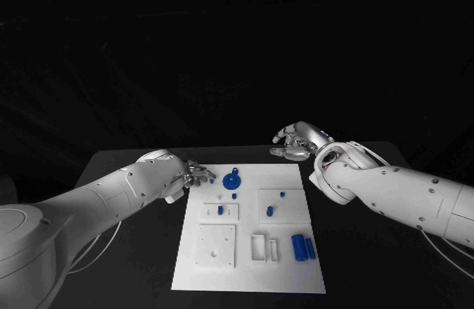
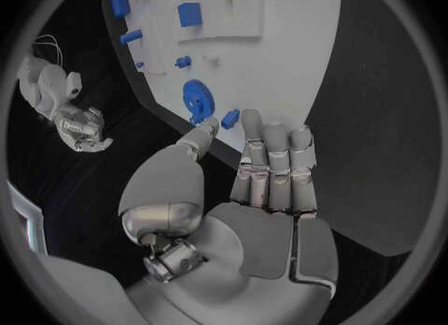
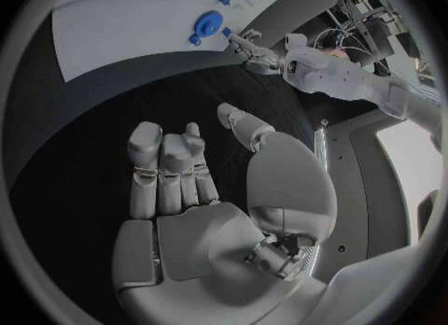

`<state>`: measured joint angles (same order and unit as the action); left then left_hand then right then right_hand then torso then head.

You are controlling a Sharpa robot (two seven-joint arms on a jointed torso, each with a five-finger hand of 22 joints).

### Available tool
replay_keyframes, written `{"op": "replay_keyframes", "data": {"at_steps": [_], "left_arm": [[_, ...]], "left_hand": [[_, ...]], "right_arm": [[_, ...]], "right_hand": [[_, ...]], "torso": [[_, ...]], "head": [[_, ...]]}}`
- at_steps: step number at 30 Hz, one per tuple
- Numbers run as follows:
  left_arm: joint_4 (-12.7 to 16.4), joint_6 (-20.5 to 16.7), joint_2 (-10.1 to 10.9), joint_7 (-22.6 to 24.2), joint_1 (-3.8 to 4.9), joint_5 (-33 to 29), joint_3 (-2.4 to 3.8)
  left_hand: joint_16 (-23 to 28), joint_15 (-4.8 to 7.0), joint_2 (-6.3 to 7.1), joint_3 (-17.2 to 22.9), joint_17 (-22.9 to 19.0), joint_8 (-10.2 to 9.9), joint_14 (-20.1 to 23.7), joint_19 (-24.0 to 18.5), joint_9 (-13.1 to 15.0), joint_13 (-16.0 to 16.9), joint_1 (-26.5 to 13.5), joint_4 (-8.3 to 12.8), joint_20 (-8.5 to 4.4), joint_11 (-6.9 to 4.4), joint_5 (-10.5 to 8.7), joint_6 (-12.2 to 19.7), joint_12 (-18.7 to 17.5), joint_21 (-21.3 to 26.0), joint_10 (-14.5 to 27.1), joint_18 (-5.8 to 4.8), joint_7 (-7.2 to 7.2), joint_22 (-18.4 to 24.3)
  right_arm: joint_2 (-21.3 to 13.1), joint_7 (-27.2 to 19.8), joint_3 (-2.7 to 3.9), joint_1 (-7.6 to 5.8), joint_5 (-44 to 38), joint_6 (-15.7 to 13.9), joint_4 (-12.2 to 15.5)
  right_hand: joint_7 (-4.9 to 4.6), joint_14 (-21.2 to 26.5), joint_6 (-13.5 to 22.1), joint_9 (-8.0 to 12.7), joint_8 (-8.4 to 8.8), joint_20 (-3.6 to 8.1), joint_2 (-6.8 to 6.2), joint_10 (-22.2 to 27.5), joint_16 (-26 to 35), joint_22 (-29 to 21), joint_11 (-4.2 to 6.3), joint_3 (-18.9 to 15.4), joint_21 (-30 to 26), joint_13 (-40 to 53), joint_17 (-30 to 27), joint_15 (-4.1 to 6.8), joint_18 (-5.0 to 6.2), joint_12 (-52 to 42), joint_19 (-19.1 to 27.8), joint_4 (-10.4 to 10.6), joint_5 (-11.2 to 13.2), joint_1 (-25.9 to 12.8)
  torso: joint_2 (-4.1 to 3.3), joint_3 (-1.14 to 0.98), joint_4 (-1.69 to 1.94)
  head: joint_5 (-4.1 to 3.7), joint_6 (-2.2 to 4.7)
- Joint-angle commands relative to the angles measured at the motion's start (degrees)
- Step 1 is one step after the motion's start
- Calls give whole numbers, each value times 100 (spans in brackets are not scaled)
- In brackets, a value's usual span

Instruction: Assemble the parts on the task board

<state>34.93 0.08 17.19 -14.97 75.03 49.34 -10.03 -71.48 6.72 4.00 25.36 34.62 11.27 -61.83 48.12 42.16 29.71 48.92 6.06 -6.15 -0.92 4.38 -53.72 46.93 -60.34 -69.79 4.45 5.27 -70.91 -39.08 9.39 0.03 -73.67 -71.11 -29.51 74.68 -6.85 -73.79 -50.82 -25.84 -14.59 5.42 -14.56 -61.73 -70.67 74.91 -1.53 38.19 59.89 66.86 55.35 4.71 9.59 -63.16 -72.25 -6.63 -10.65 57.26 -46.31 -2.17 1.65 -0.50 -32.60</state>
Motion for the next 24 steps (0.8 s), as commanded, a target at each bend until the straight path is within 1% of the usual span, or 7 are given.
{"op": "replay_keyframes", "data": {"at_steps": [1, 3, 4, 8, 13, 21, 24], "left_arm": [[-6, 38, -24, 78, 0, -39, 3], [-12, 41, -26, 86, 0, -39, 3], [-14, 40, -28, 91, 0, -39, 3], [-21, 47, -32, 100, 0, -53, 3], [-42, 41, -42, 111, 0, -70, 3], [-46, 4, -48, 127, 0, -109, 4], [-41, 1, -41, 128, 1, -118, 4]], "left_hand": [[-39, 19, -47, 9, -12, 14, 23, -18, -12, -10, 71, 52, -602, -6, -19, -37, 4, 25, -5, -67, 21, -11], [-41, 20, -66, 15, -13, 16, 21, -16, -14, -11, 86, 61, -602, -7, -17, -40, 4, 25, -7, -66, 20, -12], [-47, 23, -115, 29, -15, 23, 16, -14, -17, -13, 130, 88, -602, -10, -16, -51, 6, 25, -15, -67, 19, -15], [-53, 25, -183, 28, -22, 35, 11, -9, -25, -21, 174, 126, -600, -13, -16, -70, 7, 24, -27, -72, 13, -21], [-59, 28, -241, 21, -31, 41, 4, -9, -37, -35, 220, 177, -599, -16, -14, -81, -3, 28, -39, -77, 10, -27], [-61, 28, -246, 1, -37, 41, 1, -9, -47, -47, 221, 197, -596, -15, -18, -81, -15, 31, -44, -83, 11, -31], [-61, 25, -194, -34, -45, 36, 1, -8, -62, -62, 199, 206, -595, -12, -28, -72, -31, 37, -46, -88, 14, -33]], "right_arm": [[10, -33, 3, -3, -37, 13, 5], [13, -33, 3, -3, -39, 15, 5], [15, -33, 3, -3, -39, 15, 4], [21, -32, 3, -3, -40, 18, 2], [29, -31, 3, -3, -40, 16, 0], [28, -29, 4, -5, -41, 16, 2], [23, -27, 4, -6, -41, 16, 3]], "right_hand": [[-137, -16, 73, -2, -28, 37, -11, -10, 20, 12, -15, -37, -34, -10, 7, -5, 541, -30, 4, -6, -21, 37], [-137, -16, 73, -2, -28, 37, -11, -10, 20, 12, -15, -36, -34, -10, 7, -5, 541, -30, 4, -6, -21, 37], [-137, -16, 73, -2, -28, 37, -11, -10, 20, 12, -15, -36, -34, -10, 7, -5, 541, -30, 4, -6, -21, 37], [-137, -16, 73, -3, -28, 37, -11, -10, 20, 12, -15, -36, -34, -10, 8, -5, 541, -30, 4, -6, -21, 38], [-136, -17, 73, -3, -29, 37, -10, -11, 20, 13, -15, -36, -34, -11, 8, -5, 541, -31, 3, -6, -22, 40], [-136, -18, 72, -3, -29, 37, -10, -12, 21, 14, -15, -37, -35, -13, 8, -4, 541, -33, 2, -5, -22, 42], [-136, -18, 72, -3, -29, 37, -10, -13, 21, 14, -14, -38, -35, -13, 8, -4, 541, -33, 2, -4, -22, 42]], "torso": [[5, 3, 1], [6, 2, 1], [6, 1, 2], [6, 1, 4], [4, -1, 2], [5, -4, 5], [5, -3, 5]], "head": [[-6, -3], [-12, 0], [-12, 3], [-24, 5], [-23, 11], [-20, 9], [-23, 13]]}}
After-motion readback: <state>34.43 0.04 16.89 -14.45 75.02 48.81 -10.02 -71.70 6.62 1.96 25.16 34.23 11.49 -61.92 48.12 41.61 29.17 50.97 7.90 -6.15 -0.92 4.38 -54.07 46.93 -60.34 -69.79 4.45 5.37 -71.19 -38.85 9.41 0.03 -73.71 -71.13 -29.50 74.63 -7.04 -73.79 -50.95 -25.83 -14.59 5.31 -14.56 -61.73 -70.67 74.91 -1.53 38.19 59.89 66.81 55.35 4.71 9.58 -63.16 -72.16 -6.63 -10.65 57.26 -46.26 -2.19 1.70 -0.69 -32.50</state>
